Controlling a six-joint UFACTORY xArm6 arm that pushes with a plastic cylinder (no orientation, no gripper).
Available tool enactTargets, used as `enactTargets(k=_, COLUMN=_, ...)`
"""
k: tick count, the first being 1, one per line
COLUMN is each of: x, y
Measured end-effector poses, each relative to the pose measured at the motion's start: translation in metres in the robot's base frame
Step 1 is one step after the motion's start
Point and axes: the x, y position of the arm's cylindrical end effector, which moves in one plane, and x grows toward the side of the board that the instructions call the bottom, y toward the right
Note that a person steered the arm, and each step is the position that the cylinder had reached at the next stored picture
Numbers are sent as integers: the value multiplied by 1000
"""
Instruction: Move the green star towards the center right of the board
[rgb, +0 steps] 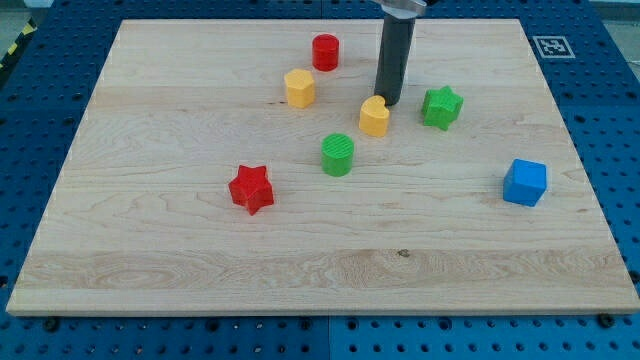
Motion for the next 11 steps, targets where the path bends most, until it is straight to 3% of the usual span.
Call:
enactTargets(k=3, x=5, y=39)
enactTargets(k=4, x=34, y=62)
enactTargets(k=6, x=35, y=62)
enactTargets(k=8, x=50, y=11)
enactTargets(k=11, x=81, y=22)
